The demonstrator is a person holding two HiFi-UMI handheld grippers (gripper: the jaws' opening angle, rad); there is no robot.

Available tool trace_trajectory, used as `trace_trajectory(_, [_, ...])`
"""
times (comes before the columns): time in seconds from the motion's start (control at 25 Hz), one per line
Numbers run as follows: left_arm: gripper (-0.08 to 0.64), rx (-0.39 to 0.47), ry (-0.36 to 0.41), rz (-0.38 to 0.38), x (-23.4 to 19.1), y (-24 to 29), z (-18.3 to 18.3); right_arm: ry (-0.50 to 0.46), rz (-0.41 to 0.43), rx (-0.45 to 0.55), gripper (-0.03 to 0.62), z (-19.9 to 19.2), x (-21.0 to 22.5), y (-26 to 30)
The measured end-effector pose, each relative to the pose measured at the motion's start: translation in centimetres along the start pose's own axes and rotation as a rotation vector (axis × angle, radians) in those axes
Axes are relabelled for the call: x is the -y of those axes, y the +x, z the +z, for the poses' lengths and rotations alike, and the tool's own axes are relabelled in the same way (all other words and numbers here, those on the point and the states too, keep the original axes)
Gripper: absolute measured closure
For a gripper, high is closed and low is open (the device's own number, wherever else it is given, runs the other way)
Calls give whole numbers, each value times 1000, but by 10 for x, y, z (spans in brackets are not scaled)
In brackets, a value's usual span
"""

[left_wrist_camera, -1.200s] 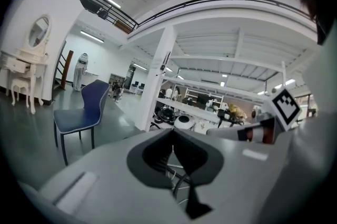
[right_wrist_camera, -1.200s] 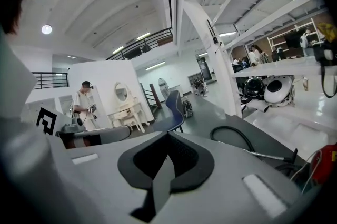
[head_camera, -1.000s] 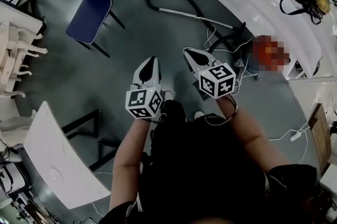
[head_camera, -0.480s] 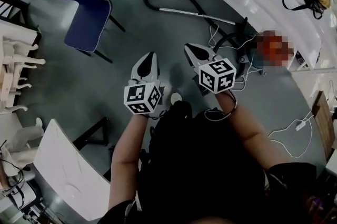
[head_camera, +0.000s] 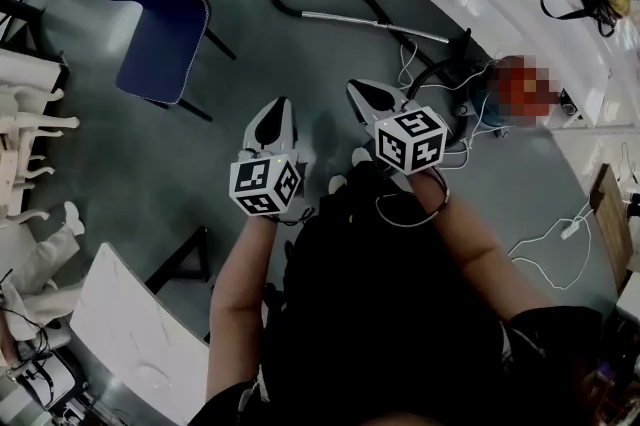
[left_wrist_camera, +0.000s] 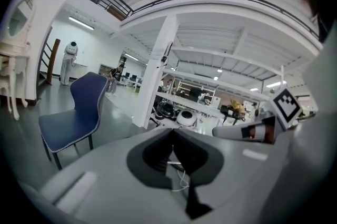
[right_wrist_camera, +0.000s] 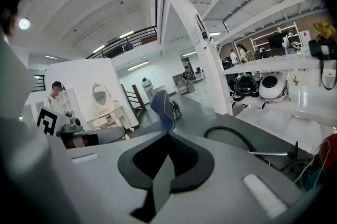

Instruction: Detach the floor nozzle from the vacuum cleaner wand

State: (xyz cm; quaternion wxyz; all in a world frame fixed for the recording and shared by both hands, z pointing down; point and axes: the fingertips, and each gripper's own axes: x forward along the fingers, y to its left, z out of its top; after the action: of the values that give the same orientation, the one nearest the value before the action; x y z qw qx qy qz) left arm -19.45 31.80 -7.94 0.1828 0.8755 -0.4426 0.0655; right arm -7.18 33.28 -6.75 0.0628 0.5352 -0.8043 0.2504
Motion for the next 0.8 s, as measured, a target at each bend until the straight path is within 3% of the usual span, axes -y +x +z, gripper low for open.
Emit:
trace_trajectory(0.44, [549,7,13,10,-47,54,12,-16,23,14,595,24,26,73])
trace_trajectory(0.8, [549,-28,14,4,-90,118,41,28,21,-7,595,60,55,145])
